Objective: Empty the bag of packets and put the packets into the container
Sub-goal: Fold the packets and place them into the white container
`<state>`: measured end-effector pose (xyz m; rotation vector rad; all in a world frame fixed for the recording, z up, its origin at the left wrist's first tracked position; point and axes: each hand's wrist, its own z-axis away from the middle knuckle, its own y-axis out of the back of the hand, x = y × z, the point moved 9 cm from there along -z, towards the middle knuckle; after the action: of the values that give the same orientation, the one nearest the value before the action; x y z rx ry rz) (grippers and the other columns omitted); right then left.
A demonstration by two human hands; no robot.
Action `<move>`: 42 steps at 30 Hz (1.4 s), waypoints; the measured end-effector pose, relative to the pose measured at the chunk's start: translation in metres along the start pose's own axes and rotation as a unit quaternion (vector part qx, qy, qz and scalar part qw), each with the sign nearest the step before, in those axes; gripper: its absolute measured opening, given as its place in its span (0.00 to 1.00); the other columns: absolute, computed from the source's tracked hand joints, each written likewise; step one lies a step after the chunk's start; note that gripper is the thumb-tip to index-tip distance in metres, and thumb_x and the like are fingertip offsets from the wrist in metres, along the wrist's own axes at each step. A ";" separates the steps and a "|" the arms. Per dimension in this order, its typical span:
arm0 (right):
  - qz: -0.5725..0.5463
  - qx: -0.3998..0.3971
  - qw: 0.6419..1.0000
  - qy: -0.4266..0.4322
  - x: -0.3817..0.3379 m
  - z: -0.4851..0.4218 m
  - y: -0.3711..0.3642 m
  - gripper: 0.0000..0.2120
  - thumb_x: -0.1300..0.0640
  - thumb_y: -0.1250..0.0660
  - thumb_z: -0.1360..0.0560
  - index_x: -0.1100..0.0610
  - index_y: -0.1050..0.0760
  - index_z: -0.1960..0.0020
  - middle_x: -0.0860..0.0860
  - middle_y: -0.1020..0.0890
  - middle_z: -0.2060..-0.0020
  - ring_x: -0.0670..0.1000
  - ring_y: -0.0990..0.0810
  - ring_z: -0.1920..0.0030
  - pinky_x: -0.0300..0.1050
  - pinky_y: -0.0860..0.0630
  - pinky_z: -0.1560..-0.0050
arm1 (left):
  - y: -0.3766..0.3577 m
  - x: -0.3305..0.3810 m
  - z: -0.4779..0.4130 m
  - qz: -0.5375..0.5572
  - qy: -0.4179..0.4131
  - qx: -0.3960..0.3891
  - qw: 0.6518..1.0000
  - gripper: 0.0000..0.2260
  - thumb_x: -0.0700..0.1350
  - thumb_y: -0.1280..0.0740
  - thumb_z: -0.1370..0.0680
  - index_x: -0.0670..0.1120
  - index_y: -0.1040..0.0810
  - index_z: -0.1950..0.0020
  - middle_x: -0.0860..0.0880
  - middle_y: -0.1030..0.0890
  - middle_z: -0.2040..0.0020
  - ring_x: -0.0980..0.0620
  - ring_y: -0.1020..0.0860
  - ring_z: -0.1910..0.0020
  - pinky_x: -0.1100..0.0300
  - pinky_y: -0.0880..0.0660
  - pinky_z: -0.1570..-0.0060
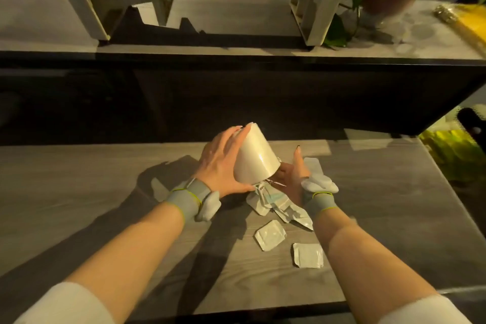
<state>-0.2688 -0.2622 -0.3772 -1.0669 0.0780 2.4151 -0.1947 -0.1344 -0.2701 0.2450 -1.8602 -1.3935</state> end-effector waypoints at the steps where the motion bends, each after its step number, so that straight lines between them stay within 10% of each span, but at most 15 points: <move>1: 0.004 0.004 1.000 0.005 -0.002 0.000 0.001 0.42 0.33 0.67 0.25 0.60 0.34 0.30 0.59 0.26 0.34 0.57 0.29 0.34 0.52 0.39 0.29 | 0.004 0.008 -0.001 -0.041 -0.034 0.021 0.998 0.54 0.60 0.24 0.42 0.58 0.58 0.27 0.48 0.44 0.27 0.48 0.45 0.29 0.44 0.40 0.30; 7: 0.024 0.019 0.999 0.043 -0.013 -0.003 0.000 0.39 0.35 0.66 0.24 0.57 0.32 0.31 0.55 0.24 0.40 0.53 0.28 0.38 0.48 0.36 0.33 | 0.011 0.033 0.004 -0.184 -0.165 0.104 0.963 0.50 0.60 0.27 0.41 0.53 0.51 0.28 0.47 0.43 0.32 0.45 0.44 0.32 0.39 0.34 0.37; 12: 0.041 0.000 0.998 0.045 -0.012 -0.007 -0.008 0.41 0.33 0.67 0.25 0.58 0.34 0.29 0.55 0.33 0.28 0.54 0.37 0.27 0.54 0.48 0.24 | 0.014 -0.018 0.012 0.134 0.064 0.072 0.986 0.50 0.52 0.22 0.40 0.56 0.50 0.28 0.50 0.43 0.28 0.51 0.41 0.32 0.50 0.36 0.33; 19: 0.042 -0.075 0.996 0.009 -0.009 -0.001 -0.073 0.37 0.35 0.64 0.23 0.58 0.39 0.27 0.55 0.33 0.28 0.58 0.35 0.28 0.53 0.44 0.25 | -0.041 -0.118 0.055 0.537 0.427 0.094 0.721 0.34 0.63 0.31 0.34 0.50 0.32 0.32 0.46 0.30 0.30 0.46 0.31 0.33 0.51 0.35 0.31; 24: 0.037 -0.108 0.993 -0.014 0.003 -0.002 -0.117 0.33 0.37 0.62 0.22 0.56 0.41 0.26 0.54 0.34 0.27 0.58 0.34 0.29 0.53 0.41 0.26 | -0.042 -0.134 0.059 0.569 0.406 0.067 0.712 0.19 0.57 0.48 0.20 0.49 0.30 0.36 0.49 0.24 0.43 0.49 0.27 0.43 0.55 0.34 0.35; 37: 0.057 -0.097 0.994 -0.018 0.015 -0.011 -0.149 0.31 0.39 0.57 0.21 0.58 0.39 0.28 0.55 0.35 0.27 0.58 0.33 0.29 0.53 0.38 0.27 | -0.044 -0.190 0.084 0.563 0.453 0.108 0.683 0.25 0.58 0.49 0.20 0.47 0.36 0.28 0.45 0.31 0.29 0.45 0.32 0.31 0.50 0.38 0.28; 42: 0.047 -0.011 0.999 0.015 -0.007 -0.013 -0.110 0.27 0.46 0.55 0.19 0.63 0.33 0.32 0.61 0.27 0.33 0.62 0.23 0.43 0.52 0.26 0.45 | -0.008 -0.190 0.077 0.407 0.499 0.176 0.744 0.27 0.59 0.50 0.21 0.45 0.41 0.27 0.49 0.35 0.30 0.46 0.34 0.32 0.50 0.40 0.30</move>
<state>-0.2051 -0.1721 -0.3659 -1.1336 0.1140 2.4899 -0.1211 0.0277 -0.3729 0.2448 -1.0182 -0.1509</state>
